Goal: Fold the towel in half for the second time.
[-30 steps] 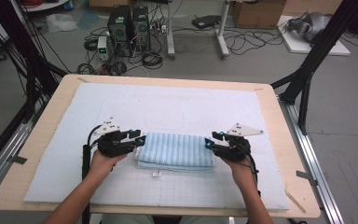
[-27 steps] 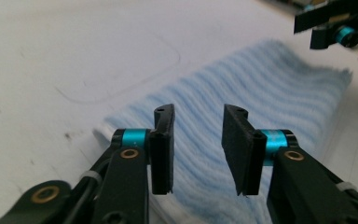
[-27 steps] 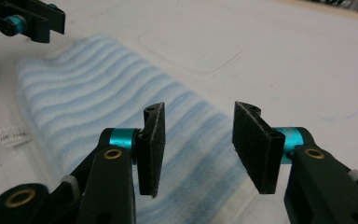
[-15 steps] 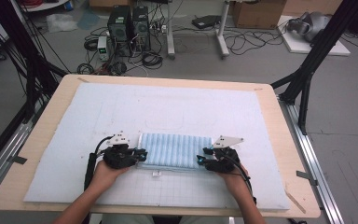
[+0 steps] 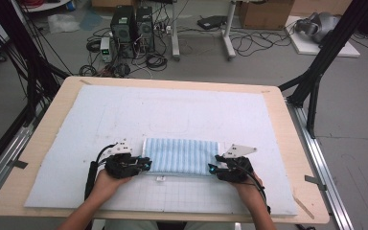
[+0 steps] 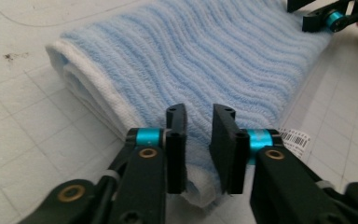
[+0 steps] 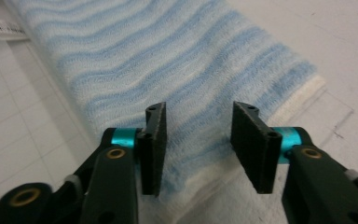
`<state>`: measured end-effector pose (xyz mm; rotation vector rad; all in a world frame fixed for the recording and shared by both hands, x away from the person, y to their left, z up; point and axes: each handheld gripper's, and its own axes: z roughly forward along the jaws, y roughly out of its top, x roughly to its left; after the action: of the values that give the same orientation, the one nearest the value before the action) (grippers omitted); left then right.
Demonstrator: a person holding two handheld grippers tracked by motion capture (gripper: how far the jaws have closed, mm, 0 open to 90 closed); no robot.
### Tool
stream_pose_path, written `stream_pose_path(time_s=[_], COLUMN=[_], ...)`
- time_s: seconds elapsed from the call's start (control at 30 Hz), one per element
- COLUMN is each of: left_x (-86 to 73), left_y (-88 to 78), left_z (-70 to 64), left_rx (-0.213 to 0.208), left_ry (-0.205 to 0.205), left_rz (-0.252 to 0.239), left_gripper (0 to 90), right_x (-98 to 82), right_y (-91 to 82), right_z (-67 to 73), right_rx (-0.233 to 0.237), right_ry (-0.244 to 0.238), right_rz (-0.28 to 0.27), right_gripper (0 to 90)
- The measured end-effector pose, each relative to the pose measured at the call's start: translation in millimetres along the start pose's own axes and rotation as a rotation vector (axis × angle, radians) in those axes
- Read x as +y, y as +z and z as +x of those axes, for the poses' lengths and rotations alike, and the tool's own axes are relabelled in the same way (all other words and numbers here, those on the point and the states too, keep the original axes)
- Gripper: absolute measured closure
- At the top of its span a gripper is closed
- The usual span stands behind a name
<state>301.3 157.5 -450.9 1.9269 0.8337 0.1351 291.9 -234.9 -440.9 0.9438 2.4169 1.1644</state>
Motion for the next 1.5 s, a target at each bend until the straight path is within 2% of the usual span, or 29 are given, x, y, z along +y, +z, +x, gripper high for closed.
stream_pose_path(time_s=[0.07, 0.17, 0.2, 0.3, 0.33, 0.43, 0.5, 0.6, 0.67, 0.87, 1.0, 1.5], left_x=[0.2, 1.4, 1.9, 2.2, 3.1, 6.5, 6.9, 7.3, 8.0, 5.7, 4.0, -0.2], left_y=[-3.2, -9.3, -12.0, -20.3, -23.3, -32.4, -36.9, -43.9, -48.9, -65.1, -71.9, -75.5], left_z=[2.9, 9.6, 11.9, 16.5, 18.5, 25.6, 28.5, 32.1, 33.3, 37.7, 38.7, 38.9], left_rx=[0.005, 0.036, 0.050, 0.099, 0.120, 0.176, 0.220, 0.239, 0.246, 0.245, 0.248, 0.263], left_ry=[-0.002, 0.022, 0.040, 0.109, 0.107, 0.047, 0.029, 0.001, 0.002, -0.006, -0.007, -0.009], left_rz=[-0.049, -0.120, -0.135, -0.222, -0.239, -0.277, -0.300, -0.357, -0.381, -0.421, -0.437, -0.427], left_gripper=[63.5, 57.7, 57.3, 53.1, 50.6, 37.1, 29.4, 19.9, 17.7, 17.9, 18.5, 19.1], right_x=[-1.1, -1.8, -2.3, -3.8, -4.6, -8.1, -11.3, -14.1, -15.3, -16.2, -16.2, -13.4], right_y=[-6.1, -16.8, -20.6, -33.5, -38.0, -49.8, -56.8, -64.4, -67.8, -75.6, -80.7, -76.6], right_z=[-2.5, -8.3, -9.9, -14.1, -16.4, -24.0, -29.2, -34.9, -37.7, -40.1, -38.2, -38.0], right_rx=[-0.016, -0.038, -0.044, -0.101, -0.130, -0.209, -0.242, -0.276, -0.281, -0.301, -0.278, -0.274], right_ry=[0.017, 0.061, 0.077, 0.095, 0.095, 0.127, 0.146, 0.141, 0.138, 0.135, 0.161, 0.150], right_rz=[-0.036, -0.098, -0.112, -0.146, -0.157, -0.197, -0.217, -0.226, -0.224, -0.233, -0.256, -0.243], right_gripper=[45.2, 36.8, 34.8, 26.2, 22.8, 13.9, 11.4, 11.4, 11.4, 11.3, 11.3, 11.2])
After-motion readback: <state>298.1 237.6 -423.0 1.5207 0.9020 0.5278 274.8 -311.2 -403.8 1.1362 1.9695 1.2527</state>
